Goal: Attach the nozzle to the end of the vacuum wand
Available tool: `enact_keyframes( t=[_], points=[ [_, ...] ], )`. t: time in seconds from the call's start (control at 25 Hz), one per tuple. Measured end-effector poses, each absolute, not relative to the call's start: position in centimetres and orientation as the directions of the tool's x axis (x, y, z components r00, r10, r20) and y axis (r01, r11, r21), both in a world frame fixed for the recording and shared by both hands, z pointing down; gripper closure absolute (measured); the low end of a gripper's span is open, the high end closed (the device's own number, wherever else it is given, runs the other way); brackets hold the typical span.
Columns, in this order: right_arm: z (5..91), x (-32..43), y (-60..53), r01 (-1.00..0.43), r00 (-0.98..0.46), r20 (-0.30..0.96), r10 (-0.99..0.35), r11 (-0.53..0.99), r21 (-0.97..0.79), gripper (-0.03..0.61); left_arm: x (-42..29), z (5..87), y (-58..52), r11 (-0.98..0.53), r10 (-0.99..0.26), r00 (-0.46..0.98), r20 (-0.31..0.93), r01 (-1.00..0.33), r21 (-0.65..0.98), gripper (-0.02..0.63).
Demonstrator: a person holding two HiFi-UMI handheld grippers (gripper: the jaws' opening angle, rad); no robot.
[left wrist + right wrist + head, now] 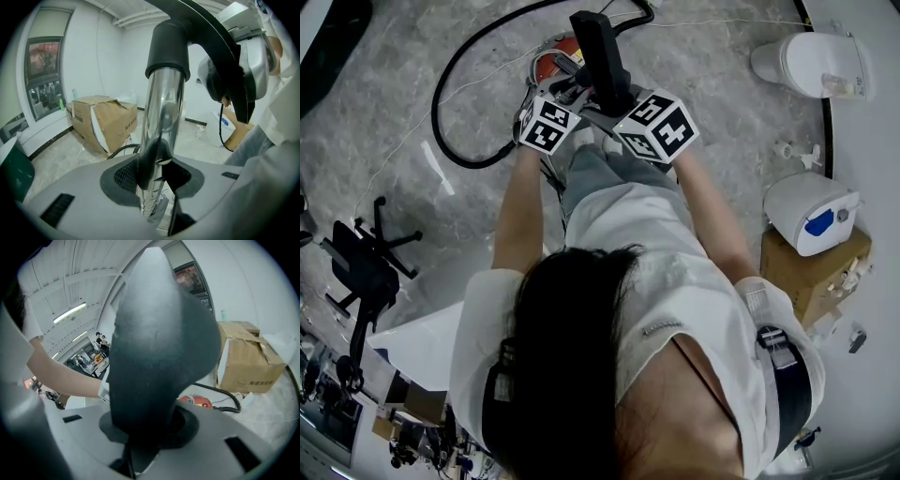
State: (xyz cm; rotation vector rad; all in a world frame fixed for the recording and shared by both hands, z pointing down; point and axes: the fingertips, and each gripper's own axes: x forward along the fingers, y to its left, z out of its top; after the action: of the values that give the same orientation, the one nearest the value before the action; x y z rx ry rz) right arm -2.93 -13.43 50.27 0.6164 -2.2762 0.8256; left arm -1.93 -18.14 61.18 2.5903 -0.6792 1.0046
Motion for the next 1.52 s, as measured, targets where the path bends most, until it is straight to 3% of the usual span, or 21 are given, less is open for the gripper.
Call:
enact_keyframes(
  t=[0.6, 0.76, 1.04, 1.52],
  points=[
    [50.0, -2.1, -15.0, -0.630, -0.713, 0.653, -0.254, 0.641, -0.439, 0.446, -1.8, 61.5, -19.1, -0.845, -0.317, 0.640, 0.700, -0.525, 0.098, 0.477],
    [50.0, -2.2, -14.3, -0.594, -0.747, 0.628, -0.220, 0.645, -0.481, 0.351, -1.8, 61.7, -19.1, -0.845, -0.317, 0.639, 0.701, -0.526, 0.097, 0.477],
    [48.9, -1.4, -14.8, -0.585, -0.782, 0.552, -0.288, 0.643, -0.494, 0.271, -1.8, 61.8, -19.6, -0.843, -0.321, 0.637, 0.701, -0.530, 0.096, 0.477],
    [47.5, 0.3, -16.0, -0.630, -0.775, 0.457, -0.436, 0.591, -0.504, 0.235, -2.0, 62.6, -21.4, -0.840, -0.318, 0.636, 0.703, -0.533, 0.102, 0.477]
  ],
)
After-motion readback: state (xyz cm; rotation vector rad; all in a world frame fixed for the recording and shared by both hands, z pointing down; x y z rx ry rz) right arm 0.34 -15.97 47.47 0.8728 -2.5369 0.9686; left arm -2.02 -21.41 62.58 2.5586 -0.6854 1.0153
